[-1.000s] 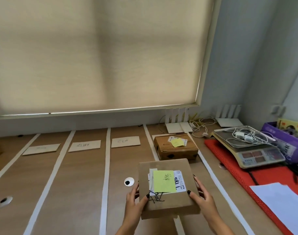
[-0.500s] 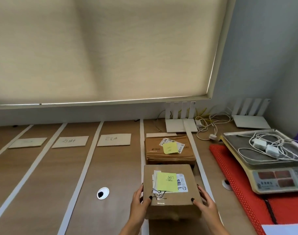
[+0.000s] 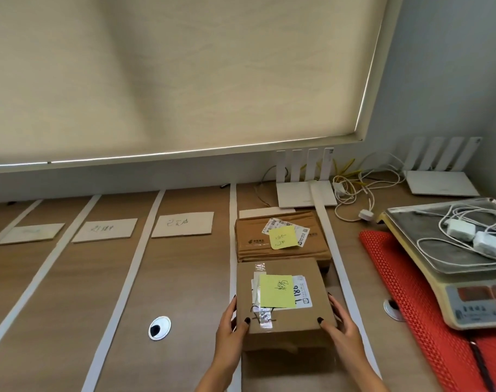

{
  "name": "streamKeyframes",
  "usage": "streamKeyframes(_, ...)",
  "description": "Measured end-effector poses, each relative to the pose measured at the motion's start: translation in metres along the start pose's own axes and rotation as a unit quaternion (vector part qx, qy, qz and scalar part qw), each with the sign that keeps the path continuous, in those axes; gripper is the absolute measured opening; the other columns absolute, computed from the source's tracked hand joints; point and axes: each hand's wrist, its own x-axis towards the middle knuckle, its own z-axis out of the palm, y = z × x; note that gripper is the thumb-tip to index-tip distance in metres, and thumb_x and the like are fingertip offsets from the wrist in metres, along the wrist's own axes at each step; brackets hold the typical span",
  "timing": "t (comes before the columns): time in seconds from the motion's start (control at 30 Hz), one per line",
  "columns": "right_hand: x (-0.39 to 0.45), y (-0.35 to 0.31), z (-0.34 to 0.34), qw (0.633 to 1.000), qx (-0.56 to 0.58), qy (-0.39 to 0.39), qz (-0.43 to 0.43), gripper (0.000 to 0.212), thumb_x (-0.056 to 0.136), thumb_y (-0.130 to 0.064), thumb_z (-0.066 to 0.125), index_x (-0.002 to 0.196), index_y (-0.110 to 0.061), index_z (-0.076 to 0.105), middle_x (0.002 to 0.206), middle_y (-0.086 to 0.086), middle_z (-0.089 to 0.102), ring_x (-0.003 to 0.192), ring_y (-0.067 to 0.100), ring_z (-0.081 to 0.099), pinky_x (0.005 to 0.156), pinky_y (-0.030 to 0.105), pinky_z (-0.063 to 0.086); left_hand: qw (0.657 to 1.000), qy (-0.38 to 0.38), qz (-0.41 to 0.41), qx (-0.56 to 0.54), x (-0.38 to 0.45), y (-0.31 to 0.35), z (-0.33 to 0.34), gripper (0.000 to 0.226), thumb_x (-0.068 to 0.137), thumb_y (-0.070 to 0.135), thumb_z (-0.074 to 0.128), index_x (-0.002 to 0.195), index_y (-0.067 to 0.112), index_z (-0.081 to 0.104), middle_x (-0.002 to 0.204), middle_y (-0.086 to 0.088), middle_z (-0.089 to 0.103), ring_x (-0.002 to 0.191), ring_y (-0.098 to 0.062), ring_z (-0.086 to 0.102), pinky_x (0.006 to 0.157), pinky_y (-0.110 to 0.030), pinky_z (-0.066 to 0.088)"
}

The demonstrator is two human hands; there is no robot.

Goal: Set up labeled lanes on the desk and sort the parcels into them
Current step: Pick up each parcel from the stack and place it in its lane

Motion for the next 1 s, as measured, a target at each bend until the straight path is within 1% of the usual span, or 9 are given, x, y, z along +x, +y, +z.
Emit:
streamKeyframes(0.07, -0.003, -0.001, 0.000, 1.000, -0.010, 0.005, 0.000, 0.061, 0.087, 0.000, 0.059, 0.139, -0.023, 0.038, 0.128, 0.001, 0.047, 0.121, 0.018, 0.042, 0.097, 0.036, 0.041, 1.000, -0.003, 0.004, -0.001, -0.001, 0.002, -0.001, 0.055, 0.095, 0.012, 0.050, 0.144, 0.026, 0.030, 0.144, -0.003, 0.041, 0.120, -0.016, 0.043, 0.079, -0.021, 0.053)
streamKeyframes(0.17, -0.011, -0.008, -0.001, 0.998, -0.045, 0.051, -0.016, 0.065, 0.085, -0.002, 0.063, 0.141, -0.021, 0.036, 0.139, 0.005, 0.044, 0.132, 0.025, 0.038, 0.105, 0.040, 0.035, 1.000, -0.002, 0.020, 0.010, -0.006, 0.007, -0.005, 0.059, 0.093, 0.011, 0.053, 0.145, 0.023, 0.028, 0.147, -0.004, 0.038, 0.124, -0.017, 0.041, 0.096, -0.033, 0.045)
streamKeyframes(0.3, -0.031, -0.029, 0.002, 0.988, -0.101, 0.089, -0.072, 0.062, 0.083, -0.002, 0.065, 0.137, -0.021, 0.041, 0.138, 0.004, 0.047, 0.130, 0.021, 0.041, 0.102, 0.033, 0.035, 0.998, 0.002, 0.055, 0.040, -0.020, 0.017, -0.019, 0.059, 0.092, 0.005, 0.055, 0.143, 0.025, 0.032, 0.150, -0.002, 0.034, 0.136, -0.025, 0.034, 0.108, -0.041, 0.035)
streamKeyframes(0.4, -0.052, -0.048, 0.015, 0.982, -0.131, 0.074, -0.118, 0.062, 0.081, -0.002, 0.067, 0.133, -0.027, 0.042, 0.128, -0.004, 0.051, 0.122, 0.014, 0.044, 0.098, 0.030, 0.041, 0.995, 0.006, 0.090, 0.051, -0.039, 0.028, -0.039, 0.060, 0.091, 0.004, 0.055, 0.143, 0.024, 0.032, 0.148, -0.002, 0.036, 0.136, -0.024, 0.034, 0.107, -0.035, 0.033)
streamKeyframes(0.5, -0.079, -0.065, 0.044, 0.975, -0.156, 0.038, -0.153, 0.065, 0.079, -0.003, 0.069, 0.129, -0.035, 0.041, 0.121, -0.013, 0.050, 0.119, 0.008, 0.045, 0.094, 0.021, 0.038, 0.991, 0.007, 0.121, 0.064, -0.061, 0.041, -0.067, 0.061, 0.090, 0.005, 0.057, 0.142, 0.027, 0.034, 0.147, -0.001, 0.038, 0.135, -0.022, 0.037, 0.106, -0.032, 0.033)
streamKeyframes(0.63, -0.122, -0.086, 0.098, 0.970, -0.167, -0.001, -0.177, 0.068, 0.078, -0.003, 0.070, 0.132, -0.033, 0.040, 0.125, -0.007, 0.049, 0.118, 0.011, 0.047, 0.092, 0.021, 0.041, 0.985, 0.014, 0.158, 0.069, -0.093, 0.061, -0.122, 0.063, 0.088, 0.003, 0.060, 0.141, 0.025, 0.035, 0.146, -0.001, 0.039, 0.133, -0.022, 0.039, 0.104, -0.031, 0.035)
streamKeyframes(0.73, -0.158, -0.103, 0.143, 0.965, -0.165, -0.021, -0.201, 0.067, 0.078, -0.004, 0.070, 0.130, -0.034, 0.041, 0.125, -0.009, 0.047, 0.118, 0.011, 0.046, 0.094, 0.024, 0.044, 0.979, 0.014, 0.190, 0.065, -0.113, 0.075, -0.175, 0.061, 0.087, 0.001, 0.060, 0.139, 0.024, 0.038, 0.144, -0.001, 0.041, 0.132, -0.021, 0.040, 0.103, -0.029, 0.036)
streamKeyframes(0.9, -0.229, -0.123, 0.232, 0.960, -0.149, -0.007, -0.239, 0.065, 0.077, -0.004, 0.071, 0.131, -0.029, 0.043, 0.125, -0.008, 0.050, 0.114, 0.008, 0.049, 0.095, 0.024, 0.045, 0.966, -0.011, 0.250, 0.067, -0.149, 0.088, -0.274, 0.056, 0.085, 0.001, 0.061, 0.131, 0.028, 0.043, 0.138, 0.003, 0.046, 0.127, -0.018, 0.045, 0.099, -0.025, 0.037)
streamKeyframes(1.0, -0.267, -0.129, 0.283, 0.955, -0.156, 0.001, -0.253, 0.067, 0.078, -0.007, 0.071, 0.135, -0.026, 0.042, 0.128, -0.007, 0.049, 0.114, 0.009, 0.051, 0.093, 0.026, 0.047, 0.960, -0.012, 0.269, 0.078, -0.170, 0.091, -0.330, 0.057, 0.085, 0.003, 0.063, 0.133, 0.026, 0.043, 0.137, 0.003, 0.047, 0.124, -0.016, 0.046, 0.098, -0.026, 0.039)
